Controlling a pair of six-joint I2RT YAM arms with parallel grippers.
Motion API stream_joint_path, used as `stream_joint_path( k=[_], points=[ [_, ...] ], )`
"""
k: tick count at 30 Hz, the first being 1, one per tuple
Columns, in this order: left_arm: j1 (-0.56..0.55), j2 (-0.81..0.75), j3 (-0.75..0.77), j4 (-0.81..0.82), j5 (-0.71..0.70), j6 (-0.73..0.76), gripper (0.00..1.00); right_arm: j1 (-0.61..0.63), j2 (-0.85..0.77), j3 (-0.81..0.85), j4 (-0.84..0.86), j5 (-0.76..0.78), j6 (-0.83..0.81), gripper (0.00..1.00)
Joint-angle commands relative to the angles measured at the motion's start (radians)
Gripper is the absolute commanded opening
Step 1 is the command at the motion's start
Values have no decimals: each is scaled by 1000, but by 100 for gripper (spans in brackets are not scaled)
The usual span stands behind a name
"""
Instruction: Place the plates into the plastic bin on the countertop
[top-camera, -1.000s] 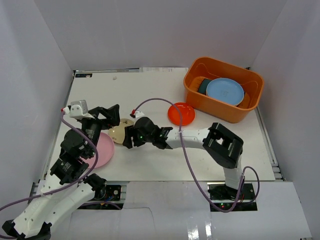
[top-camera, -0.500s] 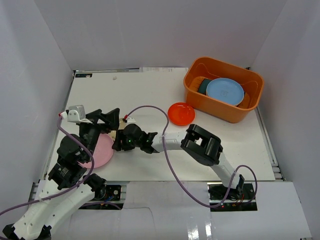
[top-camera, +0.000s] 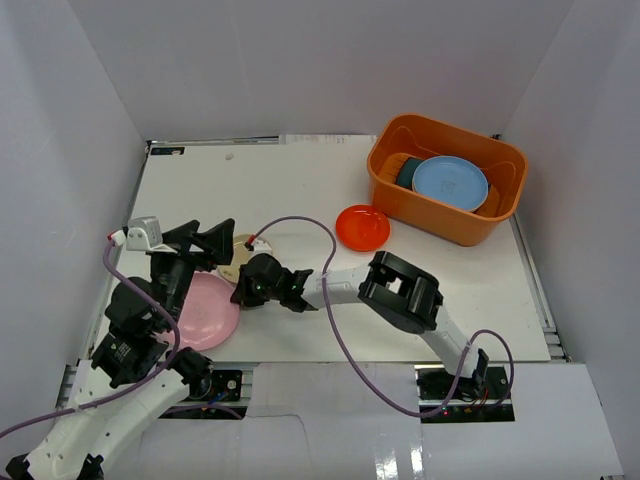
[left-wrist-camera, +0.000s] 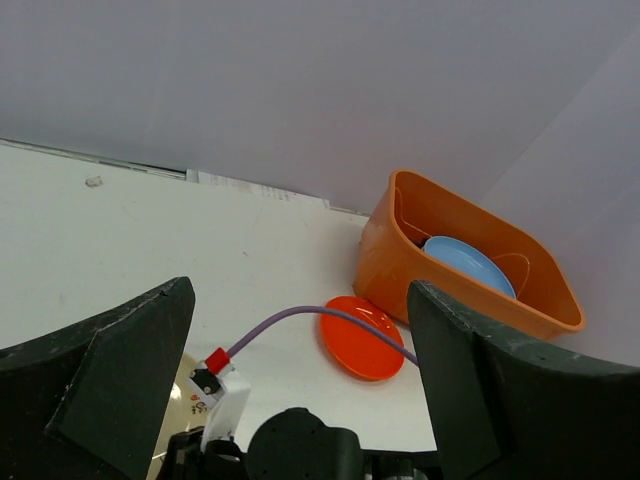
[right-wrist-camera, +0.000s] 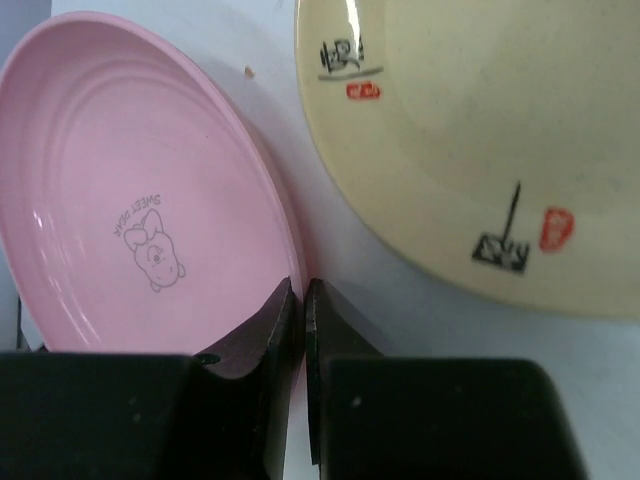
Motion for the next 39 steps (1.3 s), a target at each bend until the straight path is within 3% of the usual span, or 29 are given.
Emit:
stream_joint_path(
  k=[1,4,11,14,17,23,29,34,36,38,39],
  points=[
    [3,-5,-6,-1,-12,13,98,8,-184,-54,58,46,-73,8],
    [3,-20,0,-6,-19,13,98,-25,-308,-111,52,114,-171,8],
    [3,-20,-9,0,-44,15,98,-312,-621,-279,-31,129,-320,8],
    [3,12,-6,-3,-12,9,98,-514,-755,-315,-60,177,-398,8],
    [3,37,-8,-1,19,1,98,-792,-804,-299,-125,169,-445,8],
    [3,78,-11,-3,48,-4,98,-1094,-792,-324,-152,117,-453,8],
    [1,158,-6,-9,80,-10,98,-1249,-683,-269,-188,90,-467,9],
    [4,208,0,-17,76,-10,98,-1287,-638,-281,-201,86,-439,13],
    [6,228,1,-26,68,-11,98,-1287,-640,-281,-201,88,-433,17],
    [7,268,9,-37,74,-30,98,-1288,-654,-275,-203,68,-433,32],
    [9,284,12,-37,83,-30,98,-1288,-663,-275,-203,54,-433,32]
  ],
)
